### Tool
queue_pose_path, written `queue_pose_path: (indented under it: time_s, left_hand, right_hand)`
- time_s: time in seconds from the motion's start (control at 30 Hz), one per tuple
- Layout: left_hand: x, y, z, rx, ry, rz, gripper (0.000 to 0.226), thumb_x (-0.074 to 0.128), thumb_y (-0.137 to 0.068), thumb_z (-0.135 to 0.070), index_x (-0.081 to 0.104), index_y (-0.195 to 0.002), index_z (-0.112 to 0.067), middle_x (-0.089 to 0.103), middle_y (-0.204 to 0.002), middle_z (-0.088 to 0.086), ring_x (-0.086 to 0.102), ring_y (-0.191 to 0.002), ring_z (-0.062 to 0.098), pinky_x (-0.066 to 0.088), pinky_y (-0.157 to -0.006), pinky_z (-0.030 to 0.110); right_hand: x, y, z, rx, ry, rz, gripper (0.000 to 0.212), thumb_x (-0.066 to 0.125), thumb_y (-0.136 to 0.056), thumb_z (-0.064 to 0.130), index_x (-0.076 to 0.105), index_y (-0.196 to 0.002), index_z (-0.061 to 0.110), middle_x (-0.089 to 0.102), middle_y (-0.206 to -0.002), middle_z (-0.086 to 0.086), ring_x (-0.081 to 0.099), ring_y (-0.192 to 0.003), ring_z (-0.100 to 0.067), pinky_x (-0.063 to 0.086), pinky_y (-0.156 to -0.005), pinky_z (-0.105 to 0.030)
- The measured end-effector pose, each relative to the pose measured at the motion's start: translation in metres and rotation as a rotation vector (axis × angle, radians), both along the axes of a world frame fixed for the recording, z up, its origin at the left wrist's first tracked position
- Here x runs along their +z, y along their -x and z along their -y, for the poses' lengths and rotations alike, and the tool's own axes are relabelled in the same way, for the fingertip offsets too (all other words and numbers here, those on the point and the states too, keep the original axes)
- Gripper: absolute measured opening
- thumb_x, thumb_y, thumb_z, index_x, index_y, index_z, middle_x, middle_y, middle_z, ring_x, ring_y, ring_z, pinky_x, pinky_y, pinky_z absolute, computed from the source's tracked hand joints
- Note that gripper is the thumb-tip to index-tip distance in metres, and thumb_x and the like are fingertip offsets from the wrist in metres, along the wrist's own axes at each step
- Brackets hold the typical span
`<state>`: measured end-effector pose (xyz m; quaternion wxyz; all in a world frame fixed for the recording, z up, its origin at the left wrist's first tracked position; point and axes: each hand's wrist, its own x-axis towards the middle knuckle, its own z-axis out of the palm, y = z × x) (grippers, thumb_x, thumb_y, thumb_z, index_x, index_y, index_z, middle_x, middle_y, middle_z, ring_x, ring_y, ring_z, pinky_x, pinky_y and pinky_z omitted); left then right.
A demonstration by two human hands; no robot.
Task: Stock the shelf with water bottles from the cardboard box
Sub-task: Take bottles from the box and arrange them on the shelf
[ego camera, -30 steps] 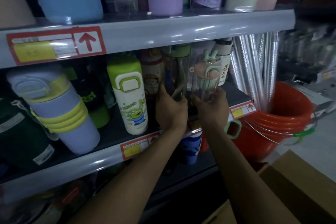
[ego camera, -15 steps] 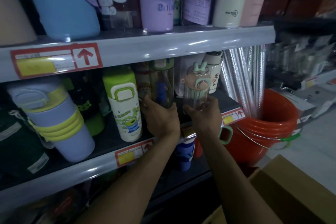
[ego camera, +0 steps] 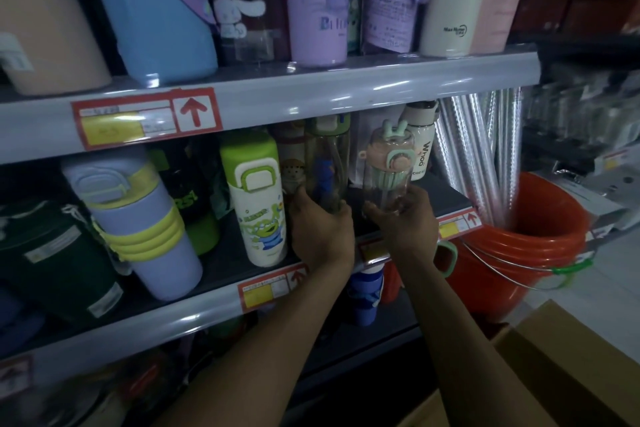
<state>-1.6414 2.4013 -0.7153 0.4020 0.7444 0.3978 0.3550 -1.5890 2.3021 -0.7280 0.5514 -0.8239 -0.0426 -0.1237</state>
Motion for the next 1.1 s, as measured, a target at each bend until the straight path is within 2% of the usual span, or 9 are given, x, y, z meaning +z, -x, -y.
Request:
queue_pose_path:
  time_s: [0.13,0.3,0.53,0.7,0.8,1.0,1.03,1.1]
  left_hand:
    - [-0.002,-0.005,0.002,0.082,0.016,-0.003,0.079,0.078,-0.082,-0.043,0.04,-0.147,-0.02,0.055,-0.142,0.007,0.058,-0.125,0.032,0.053,-0.093,0.049]
    - [0.001,-0.016,-0.002,0.134,0.101,-0.002,0.083,0.08,-0.083,-0.04,0.036,-0.151,-0.021,0.054,-0.144,0.008,0.057,-0.128,0.033,0.051,-0.097,0.05]
    - [0.002,-0.024,-0.004,0.142,0.103,0.003,0.086,0.079,-0.084,-0.037,0.032,-0.154,-0.023,0.052,-0.146,0.011,0.056,-0.127,0.036,0.05,-0.099,0.052]
    - [0.004,-0.02,0.0,0.139,0.108,0.004,0.088,0.079,-0.083,-0.038,0.031,-0.155,-0.019,0.052,-0.145,0.013,0.055,-0.127,0.037,0.05,-0.099,0.05]
    - [0.006,-0.014,0.007,0.111,0.131,-0.007,0.096,0.077,-0.083,-0.042,0.024,-0.158,-0.015,0.043,-0.15,0.016,0.049,-0.132,0.038,0.047,-0.103,0.052]
    - [-0.001,0.015,0.028,-0.105,0.005,0.098,0.071,0.068,-0.091,-0.029,0.036,-0.153,-0.019,0.043,-0.15,0.007,0.052,-0.133,0.028,0.048,-0.105,0.046]
    - [-0.001,0.02,0.029,-0.115,-0.01,0.1,0.068,0.067,-0.092,-0.028,0.037,-0.153,-0.02,0.044,-0.15,0.006,0.052,-0.132,0.027,0.047,-0.105,0.045]
    - [0.002,0.027,0.03,-0.127,0.013,0.1,0.063,0.064,-0.093,-0.026,0.04,-0.151,-0.021,0.046,-0.147,0.006,0.053,-0.129,0.027,0.047,-0.102,0.041]
  right_hand:
    - [-0.003,-0.002,0.0,0.004,-0.001,0.011,0.058,0.086,-0.075,0.043,0.056,-0.12,0.023,0.069,-0.103,0.007,0.066,-0.09,-0.015,0.049,-0.07,-0.031]
    - [-0.002,-0.003,0.002,0.02,-0.003,0.008,0.059,0.087,-0.076,0.044,0.054,-0.121,0.025,0.068,-0.101,0.009,0.063,-0.085,-0.009,0.041,-0.06,-0.024]
    - [-0.004,-0.005,0.004,0.051,-0.018,0.01,0.058,0.088,-0.073,0.044,0.055,-0.119,0.027,0.069,-0.104,0.01,0.065,-0.092,-0.013,0.048,-0.071,-0.03]
    - [-0.005,-0.006,0.005,0.105,-0.05,-0.009,0.059,0.089,-0.073,0.04,0.057,-0.121,0.026,0.07,-0.103,0.011,0.066,-0.091,-0.01,0.045,-0.065,-0.024]
    - [-0.003,-0.007,0.003,0.126,-0.043,-0.02,0.061,0.09,-0.07,0.043,0.058,-0.12,0.026,0.071,-0.103,0.011,0.066,-0.091,-0.009,0.043,-0.063,-0.02]
    - [-0.004,-0.004,0.003,0.188,-0.047,0.002,0.06,0.091,-0.069,0.046,0.061,-0.117,0.026,0.073,-0.099,0.012,0.067,-0.086,-0.003,0.042,-0.06,-0.017]
    - [-0.005,-0.005,0.003,0.202,-0.048,0.006,0.06,0.091,-0.068,0.046,0.062,-0.116,0.026,0.074,-0.098,0.012,0.069,-0.087,-0.004,0.047,-0.063,-0.02]
    - [-0.008,-0.006,0.002,0.237,-0.059,0.006,0.061,0.092,-0.064,0.048,0.064,-0.114,0.026,0.076,-0.098,0.01,0.073,-0.087,-0.008,0.06,-0.072,-0.035]
